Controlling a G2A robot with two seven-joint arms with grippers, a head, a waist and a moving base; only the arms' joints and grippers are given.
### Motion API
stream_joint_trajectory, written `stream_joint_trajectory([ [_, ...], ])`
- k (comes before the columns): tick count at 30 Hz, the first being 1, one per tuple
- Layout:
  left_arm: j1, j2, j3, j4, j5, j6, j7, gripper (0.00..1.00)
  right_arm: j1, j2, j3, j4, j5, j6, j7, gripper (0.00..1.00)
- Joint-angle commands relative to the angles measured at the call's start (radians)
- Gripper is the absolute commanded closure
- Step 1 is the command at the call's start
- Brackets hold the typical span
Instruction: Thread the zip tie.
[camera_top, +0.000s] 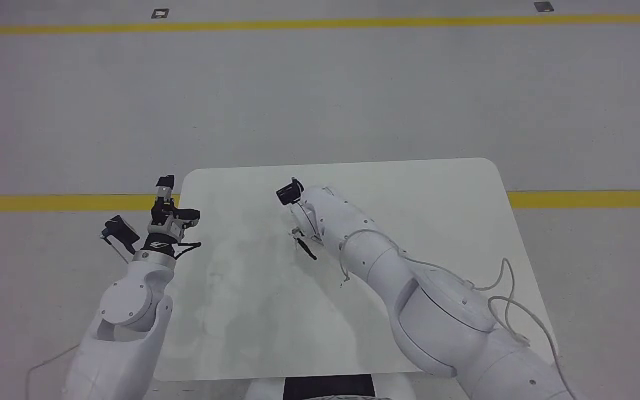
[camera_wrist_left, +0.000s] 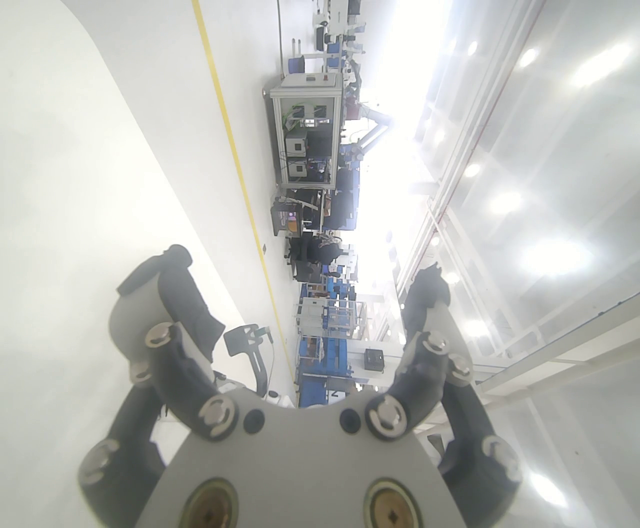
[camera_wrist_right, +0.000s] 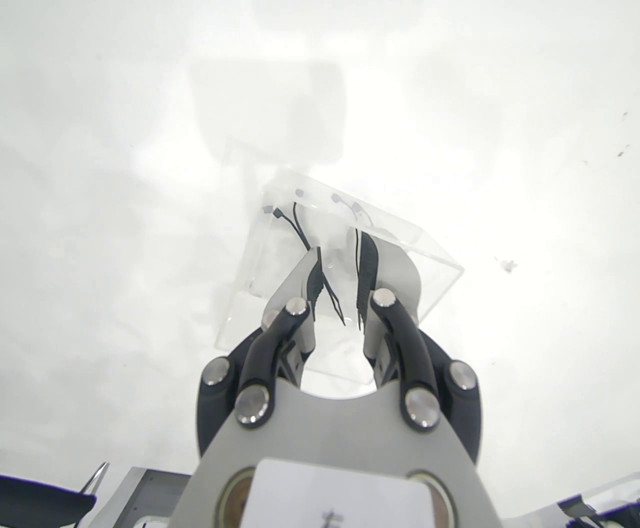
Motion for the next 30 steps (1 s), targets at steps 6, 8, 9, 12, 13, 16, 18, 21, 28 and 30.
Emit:
stream_joint_trajectory([
  [6,0.0,0.0,0.0,0.0,0.0,0.0,0.0,0.0,-0.007,0.0,0.009,0.006,-0.011,-0.015,0.003,0.9],
  [8,0.0,0.0,0.0,0.0,0.0,0.0,0.0,0.0,-0.008,0.0,0.012,0.007,-0.011,-0.017,0.004,0.95],
  [9,0.0,0.0,0.0,0.0,0.0,0.0,0.0,0.0,-0.008,-0.001,0.014,0.008,-0.012,-0.018,0.005,1.0],
  [12,0.0,0.0,0.0,0.0,0.0,0.0,0.0,0.0,-0.006,-0.002,0.019,0.006,-0.014,-0.02,0.007,1.0],
  [13,0.0,0.0,0.0,0.0,0.0,0.0,0.0,0.0,-0.003,-0.002,0.021,0.004,-0.017,-0.016,0.006,1.0],
  [16,0.0,0.0,0.0,0.0,0.0,0.0,0.0,0.0,0.002,-0.002,0.026,-0.002,-0.027,-0.002,-0.001,0.89],
  [18,0.0,0.0,0.0,0.0,0.0,0.0,0.0,0.0,0.002,-0.001,0.027,-0.007,-0.034,0.002,-0.008,0.86],
  [21,0.0,0.0,0.0,0.0,0.0,0.0,0.0,0.0,-0.005,0.0,0.028,-0.01,-0.048,-0.001,-0.012,0.85],
  [28,0.0,0.0,0.0,0.0,0.0,0.0,0.0,0.0,-0.017,0.0,0.029,-0.014,-0.075,-0.003,-0.014,0.81],
  [30,0.0,0.0,0.0,0.0,0.0,0.0,0.0,0.0,-0.019,0.001,0.03,-0.013,-0.081,-0.004,-0.013,0.82],
])
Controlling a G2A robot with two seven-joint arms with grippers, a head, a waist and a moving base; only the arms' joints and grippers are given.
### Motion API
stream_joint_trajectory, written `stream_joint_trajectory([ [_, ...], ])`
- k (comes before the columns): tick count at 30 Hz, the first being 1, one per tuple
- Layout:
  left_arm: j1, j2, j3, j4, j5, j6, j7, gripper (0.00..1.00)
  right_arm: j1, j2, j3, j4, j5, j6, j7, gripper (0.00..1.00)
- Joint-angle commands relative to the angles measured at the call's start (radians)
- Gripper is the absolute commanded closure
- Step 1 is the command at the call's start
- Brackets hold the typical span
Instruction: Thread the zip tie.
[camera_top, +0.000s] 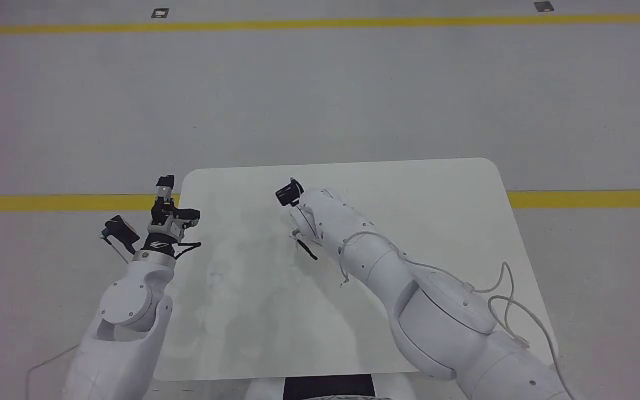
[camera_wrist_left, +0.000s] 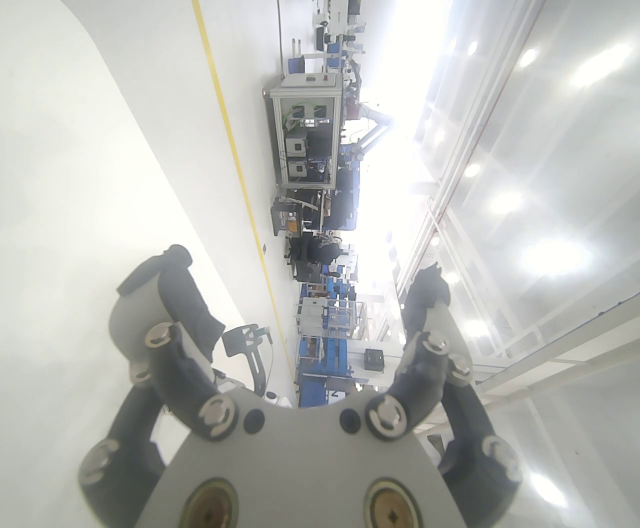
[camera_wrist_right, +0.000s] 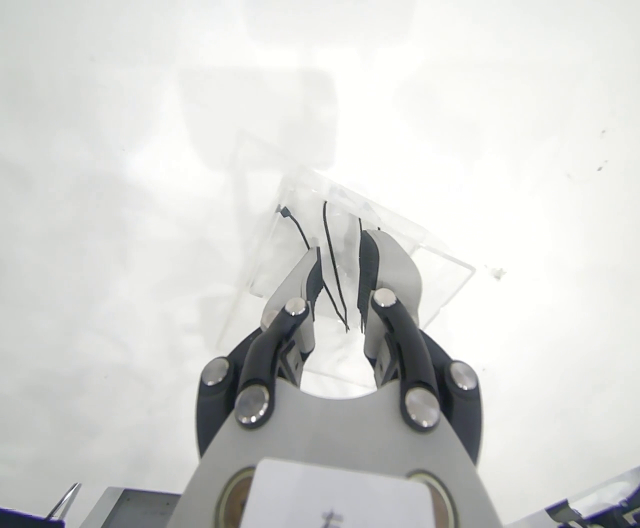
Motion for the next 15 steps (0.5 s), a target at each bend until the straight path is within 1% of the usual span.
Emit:
stream_joint_trajectory([
  [1,0.0,0.0,0.0,0.0,0.0,0.0,0.0,0.0,-0.002,0.0,0.002,0.001,-0.003,-0.002,0.001,0.82],
  [5,0.0,0.0,0.0,0.0,0.0,0.0,0.0,0.0,-0.003,0.0,0.009,0.003,-0.006,-0.006,0.003,0.85],
  [8,0.0,0.0,0.0,0.0,0.0,0.0,0.0,0.0,-0.004,-0.001,0.014,0.005,-0.008,-0.009,0.004,0.95],
  [9,0.0,0.0,0.0,0.0,0.0,0.0,0.0,0.0,-0.004,-0.001,0.016,0.005,-0.008,-0.009,0.005,1.0],
  [15,0.0,0.0,0.0,0.0,0.0,0.0,0.0,0.0,-0.002,-0.001,0.027,0.006,-0.013,-0.013,0.006,1.0],
])
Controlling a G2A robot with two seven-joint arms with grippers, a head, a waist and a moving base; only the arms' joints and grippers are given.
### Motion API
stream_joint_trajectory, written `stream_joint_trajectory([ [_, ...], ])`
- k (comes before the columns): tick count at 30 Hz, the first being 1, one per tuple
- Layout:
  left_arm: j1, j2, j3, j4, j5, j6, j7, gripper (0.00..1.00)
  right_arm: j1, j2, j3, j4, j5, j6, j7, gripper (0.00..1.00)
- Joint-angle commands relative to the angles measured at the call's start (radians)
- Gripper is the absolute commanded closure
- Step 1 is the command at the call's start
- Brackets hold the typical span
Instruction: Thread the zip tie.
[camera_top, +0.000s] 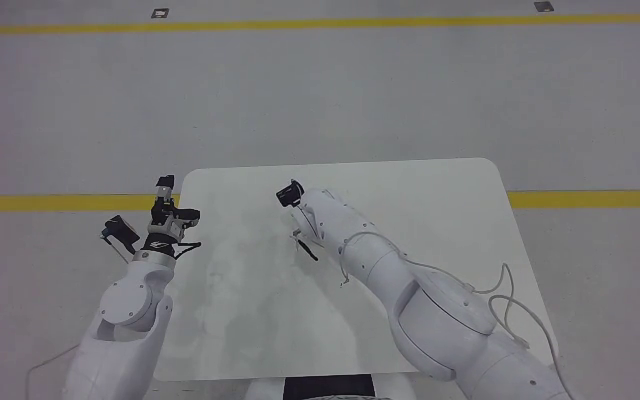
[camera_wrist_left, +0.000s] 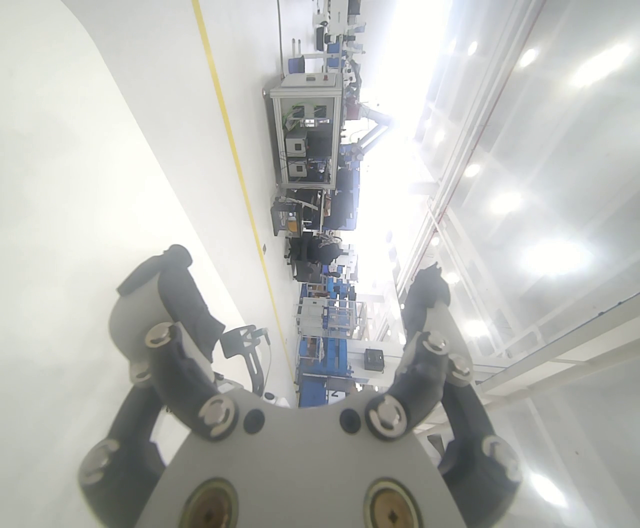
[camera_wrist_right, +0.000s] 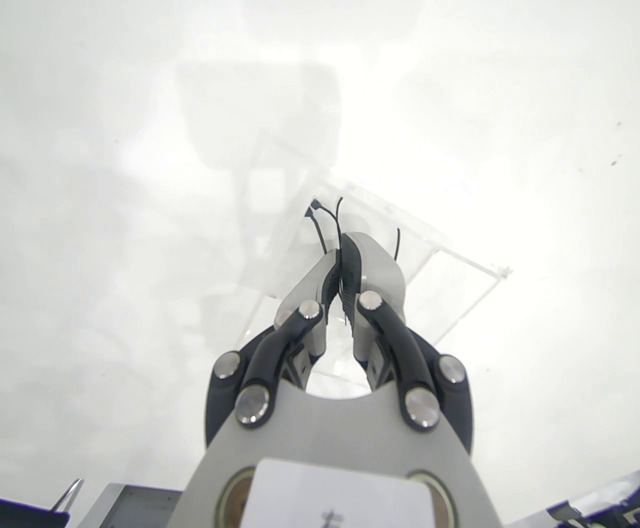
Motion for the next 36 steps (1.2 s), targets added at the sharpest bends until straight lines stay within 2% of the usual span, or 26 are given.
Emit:
stream_joint_trajectory([
  [1,0.0,0.0,0.0,0.0,0.0,0.0,0.0,0.0,0.001,0.0,0.003,-0.001,-0.002,-0.001,0.001,1.0],
  [8,0.0,0.0,0.0,0.0,0.0,0.0,0.0,0.0,0.02,0.008,0.027,-0.014,-0.002,0.0,0.014,1.0],
  [18,0.0,0.0,0.0,0.0,0.0,0.0,0.0,0.0,0.027,0.039,0.063,-0.055,-0.008,-0.085,0.057,1.0],
  [26,0.0,0.0,0.0,0.0,0.0,0.0,0.0,0.0,-0.001,0.071,0.096,-0.13,-0.016,-0.14,0.067,1.0],
  [31,0.0,0.0,0.0,0.0,0.0,0.0,0.0,0.0,-0.022,0.096,0.123,-0.186,-0.032,-0.134,0.068,1.0],
  [36,0.0,0.0,0.0,0.0,0.0,0.0,0.0,0.0,-0.054,0.125,0.154,-0.263,-0.067,-0.095,0.087,1.0],
])
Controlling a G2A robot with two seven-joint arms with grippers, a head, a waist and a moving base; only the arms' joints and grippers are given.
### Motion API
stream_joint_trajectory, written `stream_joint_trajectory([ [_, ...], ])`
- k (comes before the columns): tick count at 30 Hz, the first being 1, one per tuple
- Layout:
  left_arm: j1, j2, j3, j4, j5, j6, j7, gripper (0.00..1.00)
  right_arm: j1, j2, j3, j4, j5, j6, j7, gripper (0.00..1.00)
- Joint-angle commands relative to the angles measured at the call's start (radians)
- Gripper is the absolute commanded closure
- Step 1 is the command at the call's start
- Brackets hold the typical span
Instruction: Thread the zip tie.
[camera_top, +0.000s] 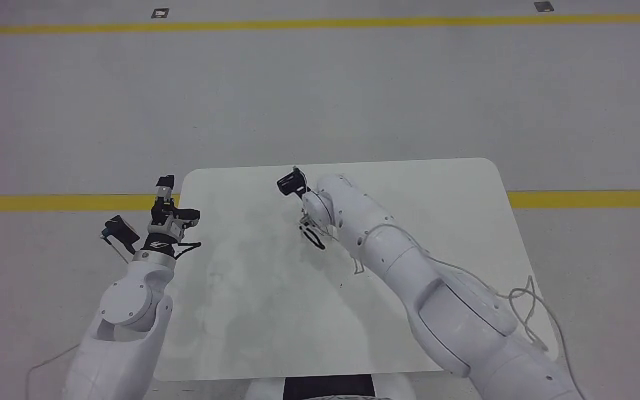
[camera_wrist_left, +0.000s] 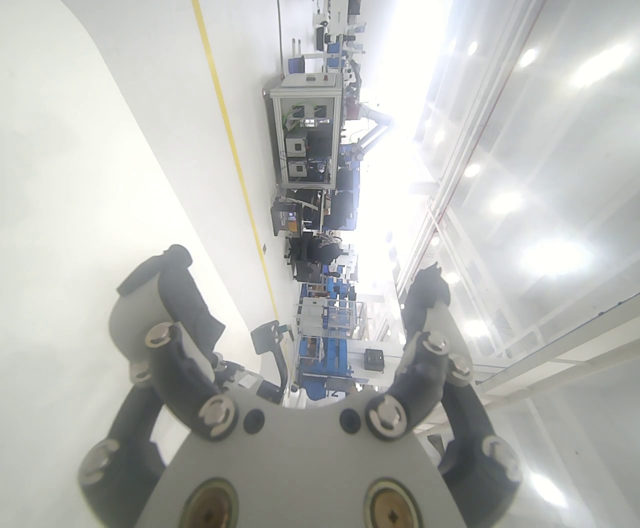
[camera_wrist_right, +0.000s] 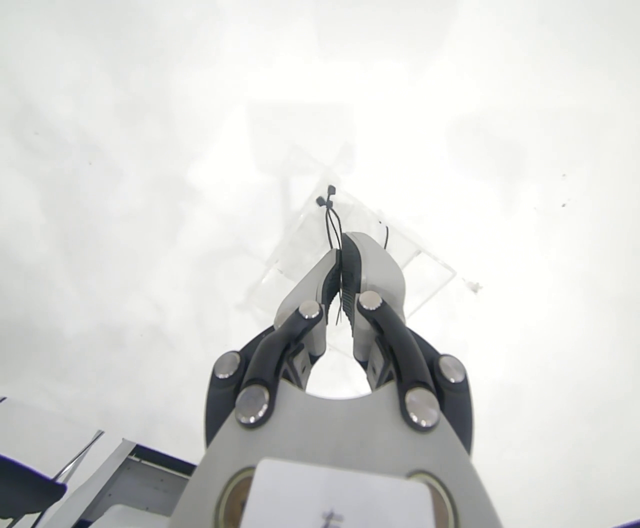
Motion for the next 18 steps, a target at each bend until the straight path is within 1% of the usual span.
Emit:
stream_joint_trajectory([
  [1,0.0,0.0,0.0,0.0,0.0,0.0,0.0,0.0,-0.015,0.012,0.015,-0.033,-0.007,0.006,0.009,1.0],
  [7,0.0,0.0,0.0,0.0,0.0,0.0,0.0,0.0,-0.064,0.051,0.067,-0.145,-0.043,0.014,0.032,1.0],
  [11,0.0,0.0,0.0,0.0,0.0,0.0,0.0,0.0,-0.102,0.073,0.095,-0.223,-0.069,0.018,0.05,1.0],
  [14,0.0,0.0,0.0,0.0,0.0,0.0,0.0,0.0,-0.13,0.083,0.11,-0.27,-0.07,0.006,0.059,1.0],
  [18,0.0,0.0,0.0,0.0,0.0,0.0,0.0,0.0,-0.147,0.085,0.112,-0.288,-0.071,-0.005,0.058,1.0],
])
